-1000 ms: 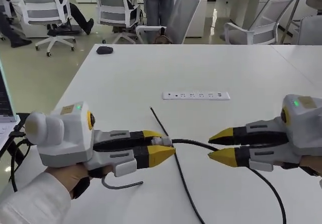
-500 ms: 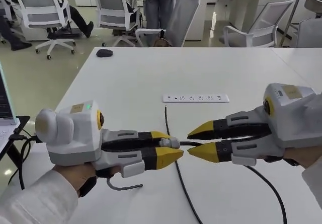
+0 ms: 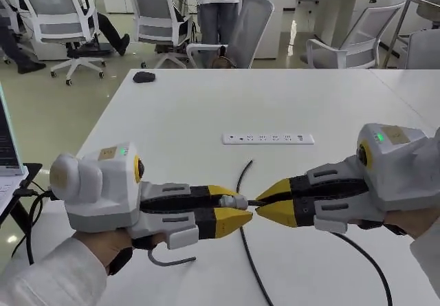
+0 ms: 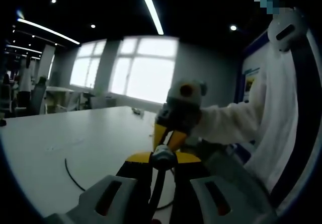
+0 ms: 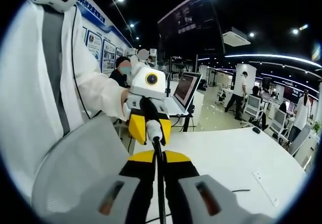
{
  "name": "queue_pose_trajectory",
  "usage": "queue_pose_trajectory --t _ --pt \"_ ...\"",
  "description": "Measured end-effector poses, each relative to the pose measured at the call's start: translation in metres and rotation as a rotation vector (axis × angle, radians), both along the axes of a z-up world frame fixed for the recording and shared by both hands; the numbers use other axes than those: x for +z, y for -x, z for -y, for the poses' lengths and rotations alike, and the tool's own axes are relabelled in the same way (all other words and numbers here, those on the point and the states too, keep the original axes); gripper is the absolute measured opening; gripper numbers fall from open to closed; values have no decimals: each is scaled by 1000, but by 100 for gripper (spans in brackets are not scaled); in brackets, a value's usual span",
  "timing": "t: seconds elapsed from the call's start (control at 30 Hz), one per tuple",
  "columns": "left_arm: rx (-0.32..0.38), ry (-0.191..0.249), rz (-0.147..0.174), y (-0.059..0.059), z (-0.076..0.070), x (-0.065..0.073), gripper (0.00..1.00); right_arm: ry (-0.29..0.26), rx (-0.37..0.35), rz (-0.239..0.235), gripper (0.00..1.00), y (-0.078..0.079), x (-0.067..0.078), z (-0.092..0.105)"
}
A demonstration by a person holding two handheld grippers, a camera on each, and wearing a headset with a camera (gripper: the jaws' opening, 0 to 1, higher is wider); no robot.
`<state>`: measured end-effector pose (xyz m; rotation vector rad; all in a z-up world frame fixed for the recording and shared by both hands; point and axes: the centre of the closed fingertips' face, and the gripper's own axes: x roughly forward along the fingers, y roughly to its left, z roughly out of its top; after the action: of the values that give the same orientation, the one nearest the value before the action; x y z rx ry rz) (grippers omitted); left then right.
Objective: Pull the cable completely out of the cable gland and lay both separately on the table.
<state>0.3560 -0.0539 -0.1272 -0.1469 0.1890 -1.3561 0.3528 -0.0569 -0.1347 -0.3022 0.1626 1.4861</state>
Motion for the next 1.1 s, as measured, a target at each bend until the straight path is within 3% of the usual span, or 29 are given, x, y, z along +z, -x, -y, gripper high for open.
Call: queue_pose_trajectory --t 0.27,0.53,1.1 --pt "5 1 -7 -2 1 -1 17 -4 -7 3 3 -2 -1 2" --pt "27 10 -23 -4 -8 -2 17 -12 -55 -12 3 -9 -5 20" --pt "69 6 -40 -4 -25 -4 17 30 -145 -81 4 -15 -36 59"
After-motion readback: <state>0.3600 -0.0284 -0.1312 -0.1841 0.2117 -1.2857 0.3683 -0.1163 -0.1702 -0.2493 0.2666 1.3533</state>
